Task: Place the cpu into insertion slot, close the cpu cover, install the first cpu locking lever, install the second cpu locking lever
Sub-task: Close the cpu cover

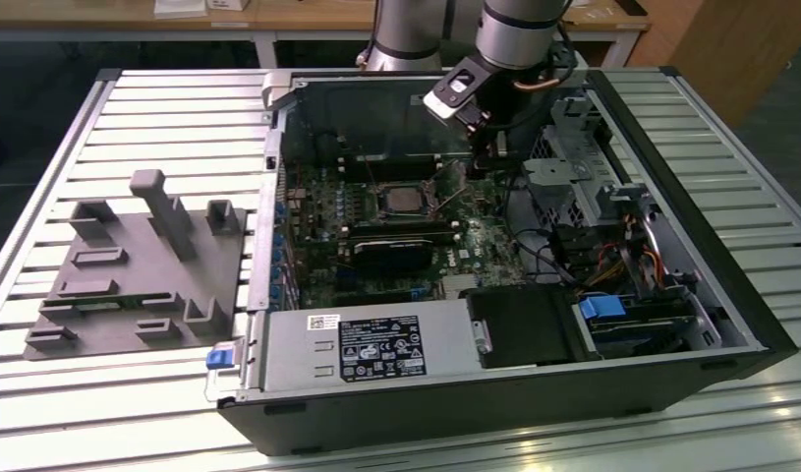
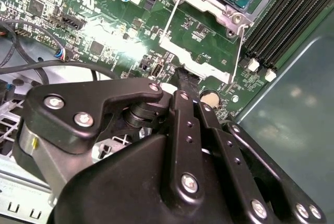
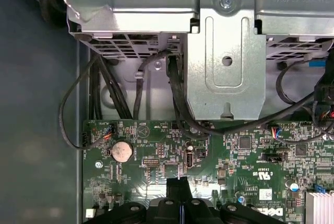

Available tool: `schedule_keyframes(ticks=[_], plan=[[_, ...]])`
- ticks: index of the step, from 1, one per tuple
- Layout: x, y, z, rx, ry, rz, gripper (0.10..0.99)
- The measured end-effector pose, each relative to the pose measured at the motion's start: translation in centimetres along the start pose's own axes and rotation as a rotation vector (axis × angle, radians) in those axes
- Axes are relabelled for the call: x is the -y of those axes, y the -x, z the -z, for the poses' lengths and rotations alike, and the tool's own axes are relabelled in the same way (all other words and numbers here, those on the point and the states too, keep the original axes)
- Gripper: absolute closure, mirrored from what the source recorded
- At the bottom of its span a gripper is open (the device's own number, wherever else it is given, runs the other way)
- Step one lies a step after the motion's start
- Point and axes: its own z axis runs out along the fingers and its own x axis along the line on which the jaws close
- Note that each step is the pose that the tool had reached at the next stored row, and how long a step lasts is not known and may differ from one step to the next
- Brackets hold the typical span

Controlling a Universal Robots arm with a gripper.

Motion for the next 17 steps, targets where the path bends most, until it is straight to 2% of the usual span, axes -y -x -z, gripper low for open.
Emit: schedule_keyframes(ticks=[10, 17], plan=[[0.97, 0.02, 0.0, -0.0083, 0.002, 0.0, 0.984], [2.23, 0.04, -0.01, -0.0189, 0.013, 0.0, 0.984]])
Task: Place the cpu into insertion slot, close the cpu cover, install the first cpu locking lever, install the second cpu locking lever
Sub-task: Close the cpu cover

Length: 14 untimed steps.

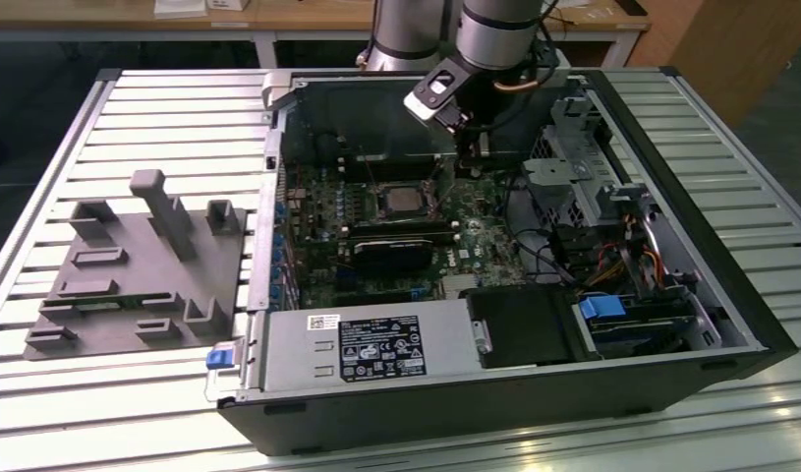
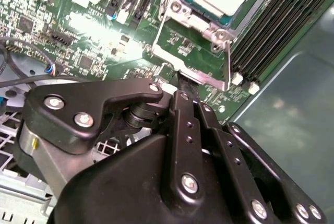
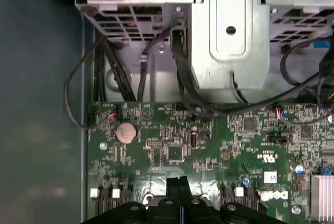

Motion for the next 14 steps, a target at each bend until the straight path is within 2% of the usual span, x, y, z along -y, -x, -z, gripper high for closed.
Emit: schedule_keyframes(ticks=[10, 14], plan=[[2.53, 0.04, 0.0, -0.0166, 0.025, 0.0, 0.984], [3.2, 0.05, -0.01, -0.0204, 0.032, 0.0, 0.984]])
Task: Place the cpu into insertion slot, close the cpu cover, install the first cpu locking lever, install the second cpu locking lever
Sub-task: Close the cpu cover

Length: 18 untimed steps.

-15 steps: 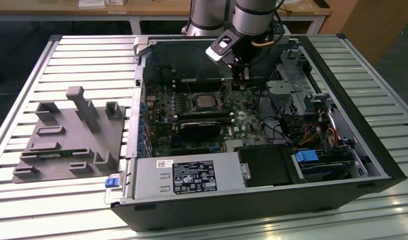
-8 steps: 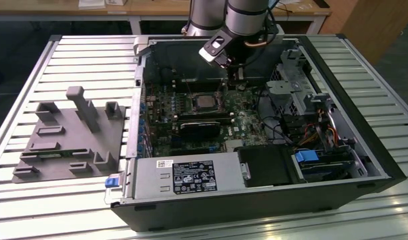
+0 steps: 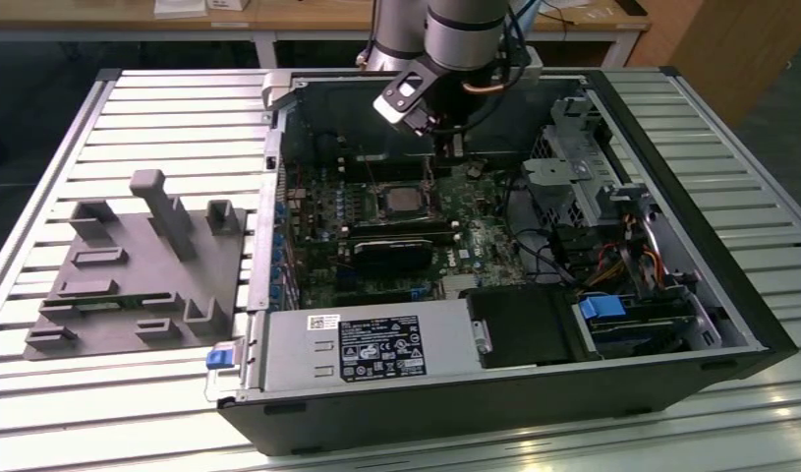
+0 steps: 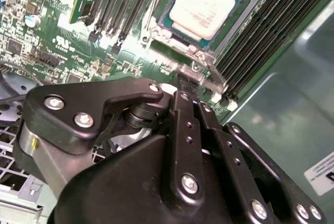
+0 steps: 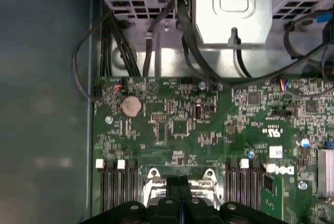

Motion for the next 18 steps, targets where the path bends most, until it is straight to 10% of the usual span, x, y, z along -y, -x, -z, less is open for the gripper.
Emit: schedule_keyframes(ticks=[8, 18], plan=[[0.54, 0.01, 0.01, -0.0001, 0.003, 0.0, 0.984], [3.64, 0.48, -0.79, -0.0002, 0.01, 0.0, 0.984]])
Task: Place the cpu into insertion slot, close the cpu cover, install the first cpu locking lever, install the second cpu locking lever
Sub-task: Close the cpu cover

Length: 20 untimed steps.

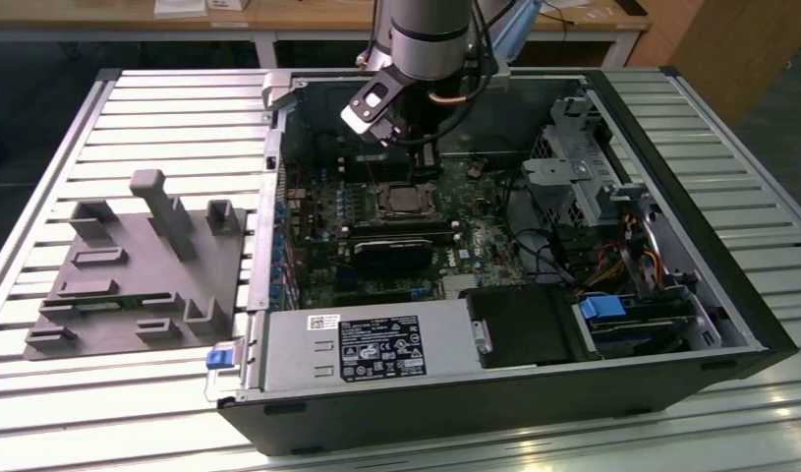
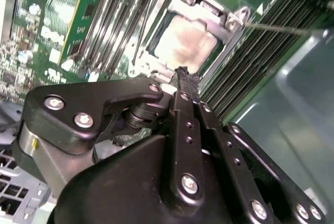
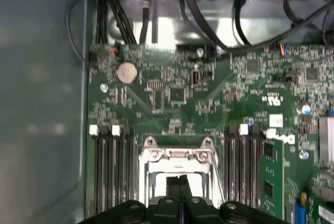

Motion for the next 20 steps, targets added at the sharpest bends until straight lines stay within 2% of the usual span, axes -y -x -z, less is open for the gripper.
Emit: schedule_keyframes(ticks=[4, 12, 20], plan=[[0.99, 0.15, -0.29, 0.0, 0.001, 0.0, 0.984], [1.1, 0.15, -0.35, -0.0004, 0.0, 0.01, 0.984], [1.1, 0.16, -0.4, 0.0, -0.004, 0.149, 0.984]])
